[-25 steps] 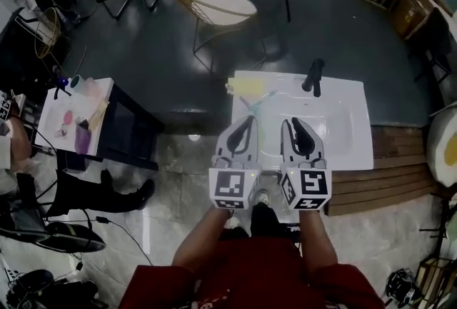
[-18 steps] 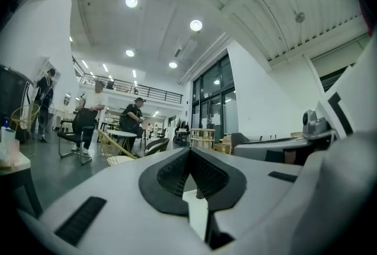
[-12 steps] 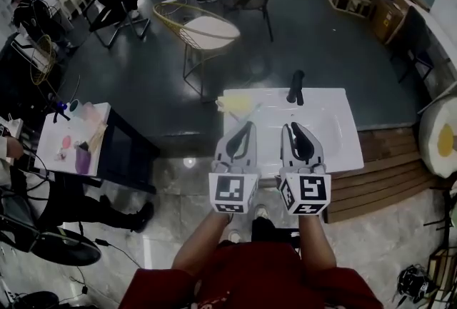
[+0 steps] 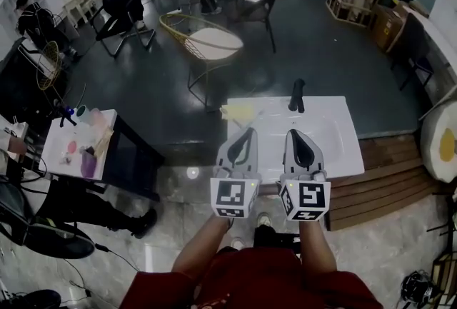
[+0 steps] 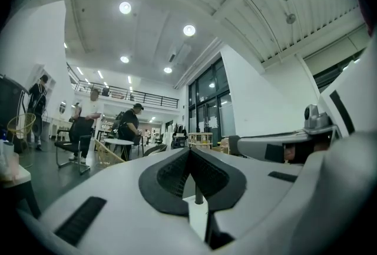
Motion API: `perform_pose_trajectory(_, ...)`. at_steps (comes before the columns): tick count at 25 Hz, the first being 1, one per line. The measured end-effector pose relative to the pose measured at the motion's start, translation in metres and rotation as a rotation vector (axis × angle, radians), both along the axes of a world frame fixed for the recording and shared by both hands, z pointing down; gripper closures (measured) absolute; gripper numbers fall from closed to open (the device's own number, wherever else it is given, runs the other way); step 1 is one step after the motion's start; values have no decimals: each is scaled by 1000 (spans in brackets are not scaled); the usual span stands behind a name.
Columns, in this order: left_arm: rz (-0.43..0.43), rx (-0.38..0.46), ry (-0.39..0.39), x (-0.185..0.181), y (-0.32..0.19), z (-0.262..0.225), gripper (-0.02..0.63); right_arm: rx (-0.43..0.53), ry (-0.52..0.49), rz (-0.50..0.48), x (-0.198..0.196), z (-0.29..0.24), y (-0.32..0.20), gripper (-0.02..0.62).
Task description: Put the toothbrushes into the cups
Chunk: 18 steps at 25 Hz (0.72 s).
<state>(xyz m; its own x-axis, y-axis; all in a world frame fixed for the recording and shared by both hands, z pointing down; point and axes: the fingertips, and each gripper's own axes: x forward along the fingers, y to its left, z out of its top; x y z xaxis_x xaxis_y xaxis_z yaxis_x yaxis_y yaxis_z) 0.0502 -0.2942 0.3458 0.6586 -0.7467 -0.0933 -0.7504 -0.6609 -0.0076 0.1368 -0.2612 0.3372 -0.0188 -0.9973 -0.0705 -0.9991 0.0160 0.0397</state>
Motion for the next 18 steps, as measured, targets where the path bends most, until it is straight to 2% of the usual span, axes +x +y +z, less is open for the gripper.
perform_pose_trajectory(18, -10, 27, 19, 1, 6, -16, 578, 24, 17, 9, 3, -15, 6, 568)
